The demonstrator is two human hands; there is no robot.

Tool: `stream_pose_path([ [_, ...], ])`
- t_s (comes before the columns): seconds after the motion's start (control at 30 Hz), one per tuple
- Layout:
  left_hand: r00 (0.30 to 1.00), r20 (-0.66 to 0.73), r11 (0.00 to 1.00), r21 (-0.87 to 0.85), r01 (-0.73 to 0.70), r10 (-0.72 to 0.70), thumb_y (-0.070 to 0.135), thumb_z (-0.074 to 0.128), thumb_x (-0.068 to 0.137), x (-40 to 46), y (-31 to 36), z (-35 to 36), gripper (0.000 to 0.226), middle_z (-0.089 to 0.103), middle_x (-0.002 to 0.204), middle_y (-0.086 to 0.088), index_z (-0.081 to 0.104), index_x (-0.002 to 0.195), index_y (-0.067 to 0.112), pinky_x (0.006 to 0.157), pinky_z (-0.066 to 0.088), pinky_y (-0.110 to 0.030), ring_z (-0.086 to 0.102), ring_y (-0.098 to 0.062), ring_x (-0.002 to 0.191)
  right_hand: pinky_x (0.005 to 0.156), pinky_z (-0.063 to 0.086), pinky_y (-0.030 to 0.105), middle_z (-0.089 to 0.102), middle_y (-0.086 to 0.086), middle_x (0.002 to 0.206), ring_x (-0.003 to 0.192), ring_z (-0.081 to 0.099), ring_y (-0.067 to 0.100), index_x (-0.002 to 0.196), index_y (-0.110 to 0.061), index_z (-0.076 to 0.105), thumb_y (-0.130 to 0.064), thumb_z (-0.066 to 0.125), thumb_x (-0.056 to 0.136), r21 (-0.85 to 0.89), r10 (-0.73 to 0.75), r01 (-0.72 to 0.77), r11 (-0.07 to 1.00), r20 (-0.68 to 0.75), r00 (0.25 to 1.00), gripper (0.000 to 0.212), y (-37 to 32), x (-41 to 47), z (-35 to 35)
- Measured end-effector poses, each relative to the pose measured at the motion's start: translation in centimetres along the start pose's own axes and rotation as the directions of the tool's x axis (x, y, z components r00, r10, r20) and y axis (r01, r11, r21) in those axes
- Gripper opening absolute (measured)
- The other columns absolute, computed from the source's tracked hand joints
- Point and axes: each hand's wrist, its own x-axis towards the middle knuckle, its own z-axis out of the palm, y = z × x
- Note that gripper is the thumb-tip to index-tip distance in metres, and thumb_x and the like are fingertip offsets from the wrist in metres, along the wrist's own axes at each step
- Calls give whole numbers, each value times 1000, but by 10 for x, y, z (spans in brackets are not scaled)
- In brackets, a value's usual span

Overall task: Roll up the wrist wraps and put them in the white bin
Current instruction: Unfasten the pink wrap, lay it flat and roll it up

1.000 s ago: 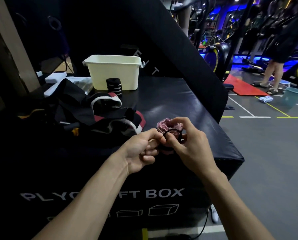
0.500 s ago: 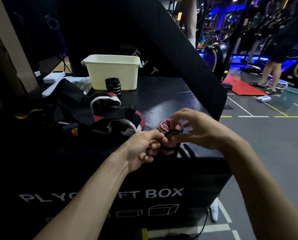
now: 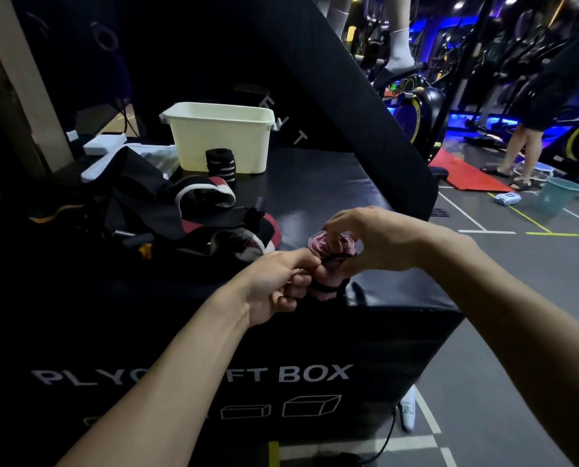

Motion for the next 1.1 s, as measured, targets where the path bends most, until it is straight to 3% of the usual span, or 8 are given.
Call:
stream_pose_path([
  [0.27, 998, -56, 999, -52, -14, 11, 21, 56, 97, 1, 0, 3, 24, 30, 51, 11, 49, 74, 24, 41, 10, -18, 23, -4, 42, 79, 53, 47, 65, -7, 106, 93, 61, 25, 86, -22, 57, -42, 71, 78, -4, -71, 71, 997, -139, 988, 26, -2, -8, 17],
  [0.37, 998, -67, 997, -79, -25, 20, 20, 55, 96, 4, -1, 6, 24, 30, 51, 10, 52, 72, 22, 43, 8, -19, 23, -3, 41, 85, 55, 47, 60, -7, 143, 125, 60, 25, 91, -30, 51, -35, 60, 76, 25, -44, 55, 998, -320, 946, 17, -7, -22, 36],
  [0.5, 995, -89, 998, -50, -44, 39, 21, 53, 95, 6, -1, 10, 24, 33, 49, 10, 61, 73, 15, 38, 10, -17, 23, -3, 41, 70, 61, 44, 58, -2, 147, 119, 67, 24, 96, -22, 55, -30, 48, 87, -71, -79, 44, 997, -633, 770, 14, -15, -32, 76],
  [0.63, 992, -114, 999, -15, -47, 45, 20, 53, 93, 9, -1, 12, 26, 33, 48, 10, 63, 71, 14, 35, 13, -16, 22, -5, 42, 89, 59, 35, 63, 1, 139, 124, 64, 21, 95, -7, 66, -14, 51, 103, -48, -62, 39, 998, -799, 598, 18, -18, -33, 105],
  [0.73, 987, -145, 996, 68, -57, 66, 19, 55, 90, 8, -1, 9, 27, 35, 49, 8, 65, 65, 16, 40, 13, -18, 24, -7, 45, 100, 51, 22, 62, 5, 138, 124, 63, 18, 93, -5, 67, 3, 66, 93, 41, -29, 110, 993, -825, 565, 8, -18, -35, 107],
  [0.83, 981, -169, 979, 194, -63, 96, 19, 58, 87, 8, 2, 6, 26, 38, 51, 7, 67, 63, 17, 41, 15, -18, 27, -8, 45, 101, 46, 15, 60, 4, 142, 124, 62, 13, 92, -4, 70, -4, 68, 93, 84, -24, 157, 984, -812, 583, 2, -14, -39, 104],
  [0.97, 973, -183, 950, 301, -82, 142, 19, 60, 85, 10, 4, 5, 14, 38, 50, 6, 68, 74, 14, 44, 15, -17, 27, -10, 45, 107, 49, 33, 57, 3, 146, 137, 54, 16, 94, -4, 71, 1, 70, 93, 110, -27, 186, 976, -793, 609, 6, -10, -43, 112],
  [1.1, 979, -154, 950, 303, -82, 134, 21, 60, 87, 10, 3, 3, 18, 40, 54, 5, 67, 71, 17, 43, 17, -17, 29, -9, 44, 96, 58, 38, 59, -2, 144, 129, 60, 11, 103, -10, 72, -5, 81, 85, 412, 214, 225, 883, -780, 589, 21, -16, -41, 118],
])
